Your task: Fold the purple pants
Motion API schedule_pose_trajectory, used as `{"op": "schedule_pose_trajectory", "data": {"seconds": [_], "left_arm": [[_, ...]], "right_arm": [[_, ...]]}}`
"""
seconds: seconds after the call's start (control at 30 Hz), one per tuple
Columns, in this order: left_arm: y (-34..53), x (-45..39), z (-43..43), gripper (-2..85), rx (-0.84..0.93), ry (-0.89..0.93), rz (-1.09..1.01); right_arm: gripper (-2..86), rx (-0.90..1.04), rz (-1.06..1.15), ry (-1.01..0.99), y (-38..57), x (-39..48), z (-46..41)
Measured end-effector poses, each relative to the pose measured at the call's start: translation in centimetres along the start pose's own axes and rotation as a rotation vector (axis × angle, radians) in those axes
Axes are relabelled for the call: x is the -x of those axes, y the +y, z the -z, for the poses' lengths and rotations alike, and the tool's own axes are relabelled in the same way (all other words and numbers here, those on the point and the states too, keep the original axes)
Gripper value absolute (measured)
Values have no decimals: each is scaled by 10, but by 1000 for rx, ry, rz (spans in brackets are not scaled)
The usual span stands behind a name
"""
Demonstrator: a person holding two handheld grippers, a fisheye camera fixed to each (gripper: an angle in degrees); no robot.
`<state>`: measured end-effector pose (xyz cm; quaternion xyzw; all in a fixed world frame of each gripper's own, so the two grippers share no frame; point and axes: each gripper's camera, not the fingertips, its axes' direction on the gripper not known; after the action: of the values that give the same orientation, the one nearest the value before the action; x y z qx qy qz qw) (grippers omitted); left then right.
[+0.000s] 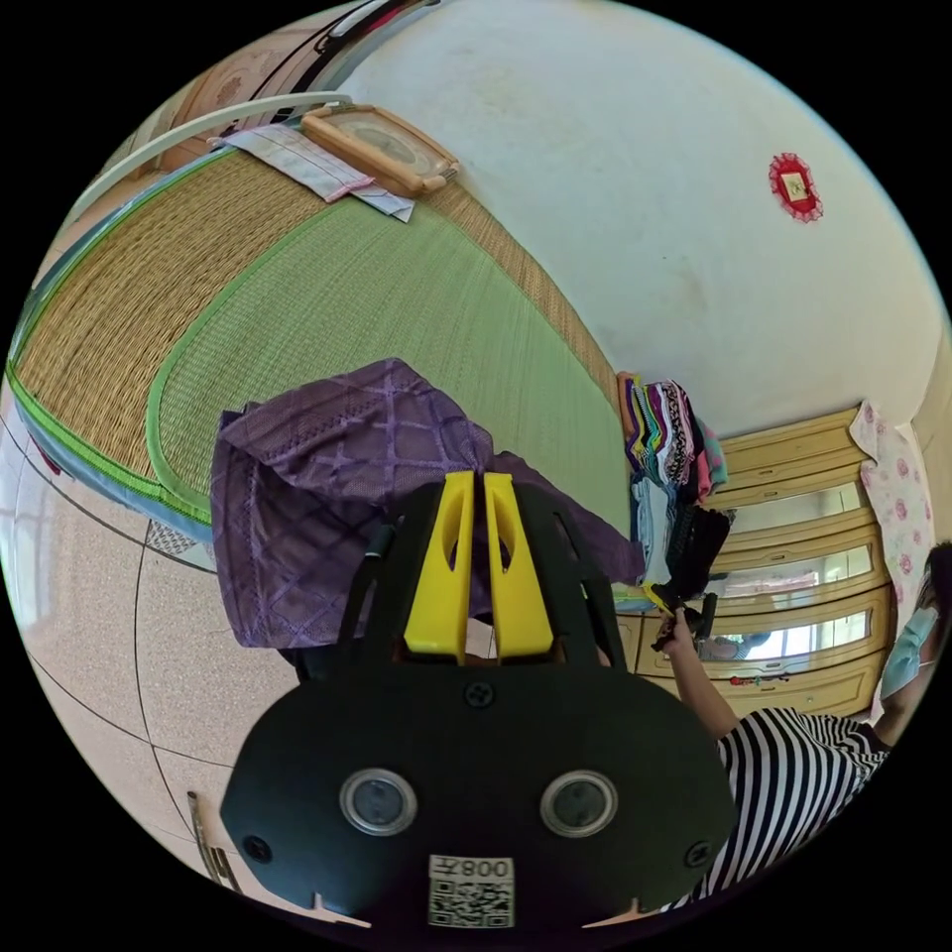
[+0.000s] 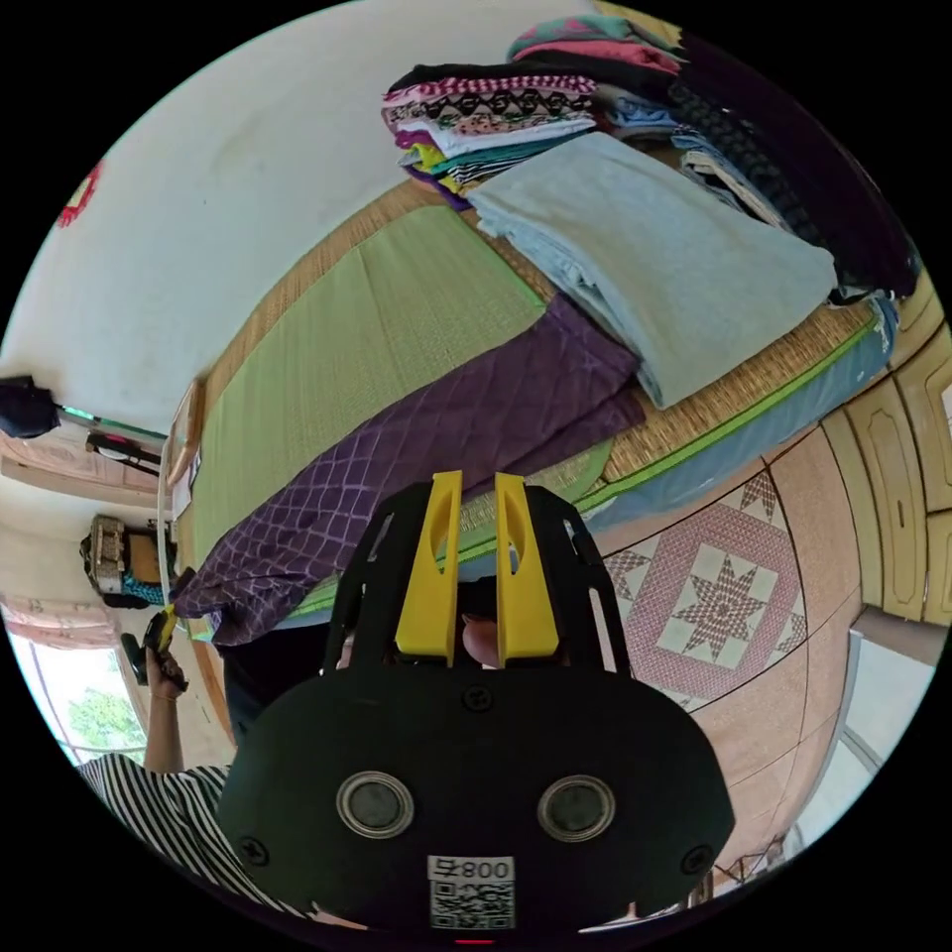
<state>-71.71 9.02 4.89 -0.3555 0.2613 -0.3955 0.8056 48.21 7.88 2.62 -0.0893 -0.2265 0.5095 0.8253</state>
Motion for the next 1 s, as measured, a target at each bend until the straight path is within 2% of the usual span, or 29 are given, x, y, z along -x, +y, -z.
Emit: {"op": "schedule_pose_trajectory", "data": {"seconds": [0.17,0.33,0.37,0.6,0.8,0.93,1.0], "left_arm": [[-8,-9,6,17,4,-5,10],[-14,-17,9,16,13,-16,24],[-16,-20,10,16,13,-17,24],[-31,-37,18,14,-2,-6,11],[-64,-64,40,12,-111,60,-63],[-122,-87,38,12,-169,40,-113],[-153,-97,32,13,-188,9,-105]], "right_arm": [[68,39,160,181,-26,46,-11],[50,173,218,370,-40,67,-47],[41,146,221,383,-41,72,-45],[4,149,233,354,-50,85,-23],[-2,-18,302,292,-71,117,57],[-4,-89,408,324,-138,172,83],[-4,-49,421,346,-190,197,80]]}}
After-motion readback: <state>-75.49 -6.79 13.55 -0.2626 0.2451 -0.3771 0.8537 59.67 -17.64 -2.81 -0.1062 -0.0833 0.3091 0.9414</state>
